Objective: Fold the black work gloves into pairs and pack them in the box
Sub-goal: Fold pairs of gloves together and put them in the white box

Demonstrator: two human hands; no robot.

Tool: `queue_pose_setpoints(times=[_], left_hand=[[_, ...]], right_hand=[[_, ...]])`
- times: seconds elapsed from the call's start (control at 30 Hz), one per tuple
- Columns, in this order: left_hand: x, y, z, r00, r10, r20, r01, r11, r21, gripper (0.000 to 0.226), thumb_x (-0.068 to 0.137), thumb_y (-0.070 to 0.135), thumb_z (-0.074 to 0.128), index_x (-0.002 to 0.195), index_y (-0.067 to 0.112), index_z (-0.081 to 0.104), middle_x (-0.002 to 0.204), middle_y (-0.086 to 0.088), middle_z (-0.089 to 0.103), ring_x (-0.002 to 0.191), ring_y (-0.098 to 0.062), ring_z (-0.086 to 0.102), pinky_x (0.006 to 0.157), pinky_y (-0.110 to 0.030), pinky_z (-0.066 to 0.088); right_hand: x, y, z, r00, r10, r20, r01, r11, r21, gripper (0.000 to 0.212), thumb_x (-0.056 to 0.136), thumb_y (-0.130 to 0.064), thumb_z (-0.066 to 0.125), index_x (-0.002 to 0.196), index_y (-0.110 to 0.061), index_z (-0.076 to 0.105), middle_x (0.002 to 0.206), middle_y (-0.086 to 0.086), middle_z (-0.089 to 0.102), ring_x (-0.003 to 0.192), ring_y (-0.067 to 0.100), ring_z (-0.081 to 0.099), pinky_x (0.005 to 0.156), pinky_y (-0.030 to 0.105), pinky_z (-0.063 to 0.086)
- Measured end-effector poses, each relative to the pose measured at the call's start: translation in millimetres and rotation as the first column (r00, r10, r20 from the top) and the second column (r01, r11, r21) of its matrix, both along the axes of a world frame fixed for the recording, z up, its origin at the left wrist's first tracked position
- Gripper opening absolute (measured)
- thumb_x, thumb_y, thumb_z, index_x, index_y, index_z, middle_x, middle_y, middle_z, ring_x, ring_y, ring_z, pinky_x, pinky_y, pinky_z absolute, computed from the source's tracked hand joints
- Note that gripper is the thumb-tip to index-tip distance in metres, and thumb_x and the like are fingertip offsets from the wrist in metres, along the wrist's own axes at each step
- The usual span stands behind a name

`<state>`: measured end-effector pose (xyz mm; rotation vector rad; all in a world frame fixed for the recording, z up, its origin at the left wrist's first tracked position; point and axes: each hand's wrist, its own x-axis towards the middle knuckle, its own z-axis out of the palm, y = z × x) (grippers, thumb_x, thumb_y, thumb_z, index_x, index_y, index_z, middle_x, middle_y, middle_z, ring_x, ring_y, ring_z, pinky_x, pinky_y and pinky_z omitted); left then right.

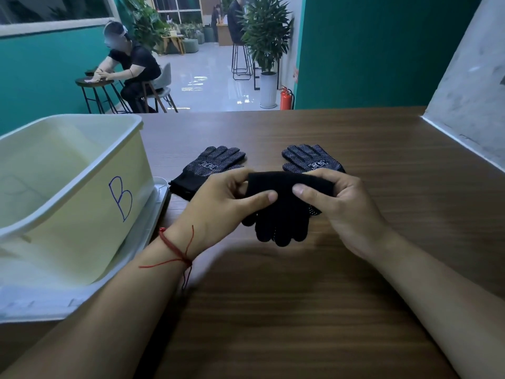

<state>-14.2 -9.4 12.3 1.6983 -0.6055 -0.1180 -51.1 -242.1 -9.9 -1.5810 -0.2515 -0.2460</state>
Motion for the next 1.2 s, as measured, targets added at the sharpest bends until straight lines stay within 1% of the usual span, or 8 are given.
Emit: queue_pose_setpoints(times=[0.17, 0.3, 0.4, 0.57, 0.73, 0.9, 1.03, 1.2], left_hand=[[-0.9, -1.9, -3.5, 0.990, -0.097, -0.102, 0.100, 0.995, 0.021, 0.021, 0.098, 0.012, 0.073, 0.119, 0.015, 0.078, 0.080, -0.031, 0.067, 0.068, -0.031, 0.056, 0.058, -0.031, 0.043], [3.1, 0.8, -4.6, 0.989, -0.039, -0.144, 0.036, 0.999, -0.024, 0.022, 0.103, 0.010, 0.064, 0.121, 0.011, 0.077, 0.075, -0.016, 0.066, 0.065, -0.028, 0.058, 0.061, -0.033, 0.044], [3.1, 1.9, -3.3, 0.984, -0.052, -0.169, 0.042, 0.997, -0.061, 0.024, 0.105, 0.008, 0.061, 0.125, 0.008, 0.074, 0.075, -0.014, 0.067, 0.062, -0.029, 0.060, 0.063, -0.034, 0.050], [3.6, 0.0, -6.1, 0.991, -0.015, -0.129, 0.005, 0.997, -0.076, 0.023, 0.105, 0.006, 0.061, 0.125, 0.005, 0.073, 0.076, -0.006, 0.070, 0.061, -0.023, 0.061, 0.063, -0.032, 0.053], [-1.3, -5.9, -8.2, 0.997, 0.005, -0.075, -0.011, 0.998, -0.068, 0.023, 0.105, 0.002, 0.059, 0.125, 0.003, 0.071, 0.068, 0.005, 0.071, 0.055, -0.012, 0.060, 0.056, -0.019, 0.048], [1.4, -1.3, -7.4, 0.987, -0.093, -0.132, 0.099, 0.994, 0.040, 0.023, 0.106, 0.013, 0.063, 0.127, 0.017, 0.072, 0.084, -0.015, 0.069, 0.075, -0.031, 0.062, 0.073, -0.044, 0.048], [2.9, 0.7, -5.1, 0.957, -0.172, -0.235, 0.136, 0.977, -0.163, 0.024, 0.104, 0.006, 0.059, 0.124, 0.011, 0.070, 0.086, -0.016, 0.062, 0.069, -0.026, 0.057, 0.070, -0.037, 0.048], [4.1, 3.2, 2.1, 0.889, -0.250, -0.384, 0.109, 0.929, -0.353, 0.036, 0.091, -0.006, 0.056, 0.095, 0.019, 0.082, 0.110, -0.013, 0.074, 0.087, -0.027, 0.062, 0.069, -0.031, 0.057]], right_hand=[[0.8, 0.5, -2.9, 0.999, 0.010, -0.046, -0.006, 0.997, 0.080, 0.012, 0.094, -0.009, 0.077, 0.105, -0.003, 0.077, 0.093, 0.013, 0.077, 0.086, 0.029, 0.073, 0.080, 0.042, 0.060], [1.0, -3.1, 0.0, 0.991, 0.048, -0.122, -0.037, 0.995, 0.087, 0.021, 0.101, -0.003, 0.066, 0.119, -0.006, 0.077, 0.111, 0.020, 0.078, 0.105, 0.039, 0.074, 0.095, 0.057, 0.062], [0.7, -3.9, 1.8, 0.985, 0.081, -0.152, -0.069, 0.994, 0.081, 0.028, 0.103, -0.001, 0.062, 0.127, -0.008, 0.075, 0.112, 0.011, 0.078, 0.102, 0.023, 0.075, 0.093, 0.053, 0.062], [-0.7, -4.1, 3.5, 0.980, 0.139, -0.142, -0.121, 0.984, 0.129, 0.029, 0.103, -0.003, 0.063, 0.130, -0.001, 0.071, 0.124, 0.025, 0.074, 0.112, 0.035, 0.073, 0.094, 0.053, 0.063], [-1.0, -0.8, 0.3, 0.981, 0.137, -0.141, -0.123, 0.987, 0.103, 0.030, 0.094, -0.003, 0.074, 0.124, 0.002, 0.072, 0.118, 0.027, 0.075, 0.110, 0.044, 0.074, 0.085, 0.046, 0.063], [1.2, -2.2, -2.2, 0.990, 0.091, -0.108, -0.080, 0.992, 0.101, 0.019, 0.092, 0.004, 0.074, 0.111, 0.003, 0.075, 0.102, 0.022, 0.074, 0.096, 0.034, 0.073, 0.078, 0.040, 0.062], [-1.3, -3.2, 2.6, 0.981, 0.180, -0.071, -0.160, 0.962, 0.223, 0.029, 0.091, 0.006, 0.071, 0.118, -0.003, 0.077, 0.114, 0.018, 0.076, 0.111, 0.034, 0.073, 0.087, 0.042, 0.062], [-3.3, 1.0, 8.1, 0.964, 0.259, -0.052, -0.230, 0.921, 0.314, 0.017, 0.078, -0.008, 0.077, 0.090, -0.016, 0.085, 0.129, 0.019, 0.075, 0.126, 0.035, 0.070, 0.096, 0.046, 0.062]])
